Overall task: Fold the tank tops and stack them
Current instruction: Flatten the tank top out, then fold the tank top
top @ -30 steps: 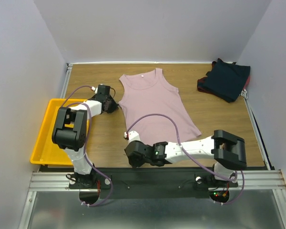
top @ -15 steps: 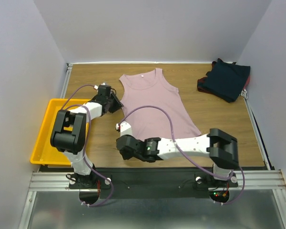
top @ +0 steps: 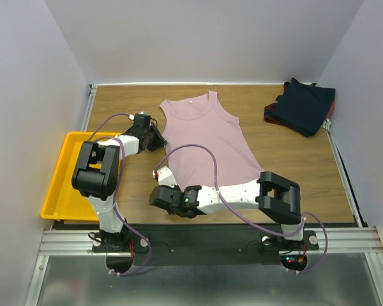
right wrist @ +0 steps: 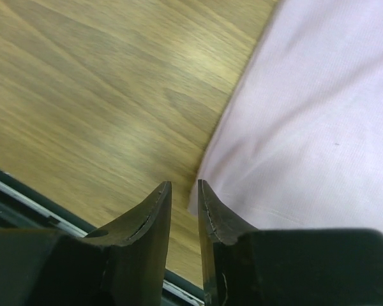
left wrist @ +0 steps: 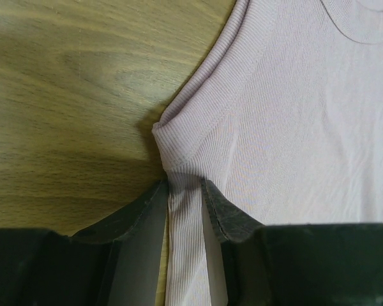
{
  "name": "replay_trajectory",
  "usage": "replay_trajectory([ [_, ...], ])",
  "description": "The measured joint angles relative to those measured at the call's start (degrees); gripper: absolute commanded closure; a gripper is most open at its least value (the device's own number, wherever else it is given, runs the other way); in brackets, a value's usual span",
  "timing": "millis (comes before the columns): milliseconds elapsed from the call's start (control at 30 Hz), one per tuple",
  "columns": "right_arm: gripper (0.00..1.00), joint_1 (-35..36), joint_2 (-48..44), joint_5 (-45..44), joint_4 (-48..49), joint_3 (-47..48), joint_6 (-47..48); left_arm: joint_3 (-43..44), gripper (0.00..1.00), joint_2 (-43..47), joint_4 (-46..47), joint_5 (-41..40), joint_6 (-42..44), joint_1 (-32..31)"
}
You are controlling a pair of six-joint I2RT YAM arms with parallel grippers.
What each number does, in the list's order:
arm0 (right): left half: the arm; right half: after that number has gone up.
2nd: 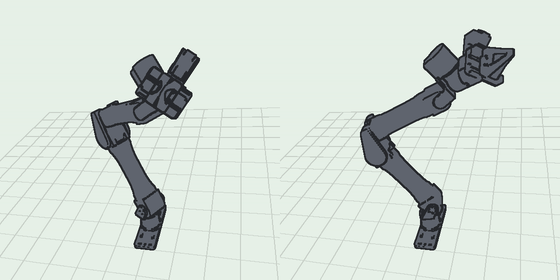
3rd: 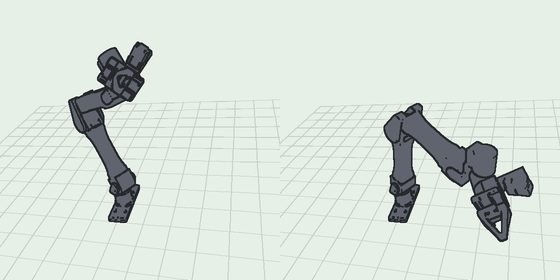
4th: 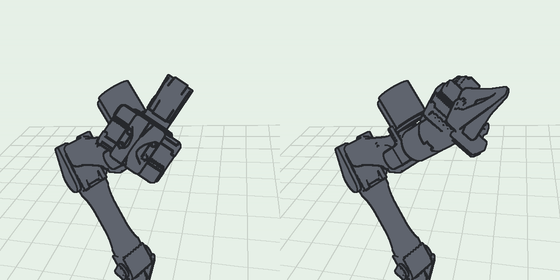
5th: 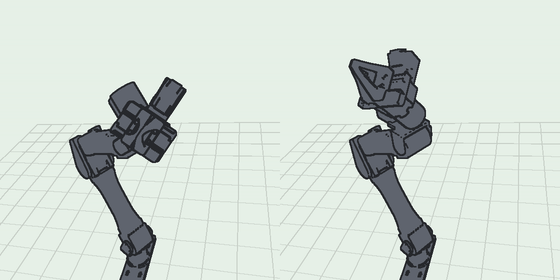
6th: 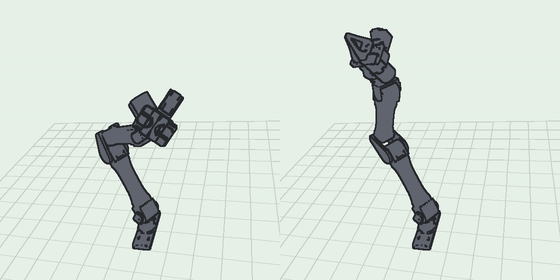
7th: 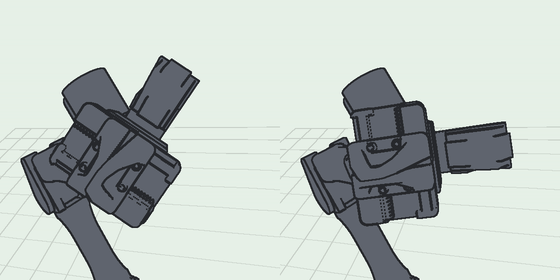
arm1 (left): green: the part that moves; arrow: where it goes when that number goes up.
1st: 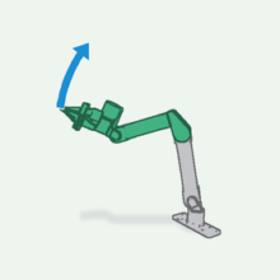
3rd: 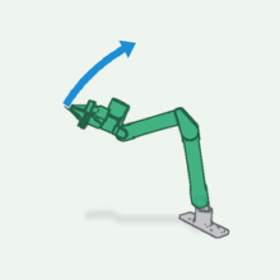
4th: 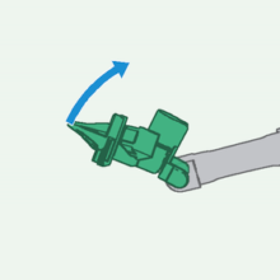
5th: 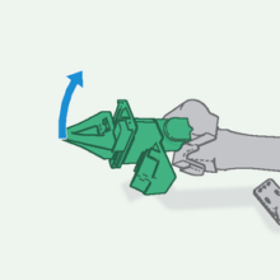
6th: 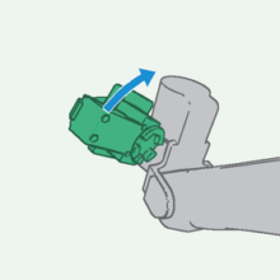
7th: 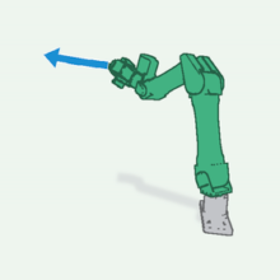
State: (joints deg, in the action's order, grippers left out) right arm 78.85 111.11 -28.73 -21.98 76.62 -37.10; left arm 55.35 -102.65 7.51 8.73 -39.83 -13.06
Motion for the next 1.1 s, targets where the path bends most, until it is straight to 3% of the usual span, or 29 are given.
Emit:
replay_trajectory([
  [1100, 0.69, 3.2, 8.5, -7.8, -12.6, 9.3, -1.5, 0.8, 0.82, -1.1, -0.1, -0.5, 0.4, 0.0],
])
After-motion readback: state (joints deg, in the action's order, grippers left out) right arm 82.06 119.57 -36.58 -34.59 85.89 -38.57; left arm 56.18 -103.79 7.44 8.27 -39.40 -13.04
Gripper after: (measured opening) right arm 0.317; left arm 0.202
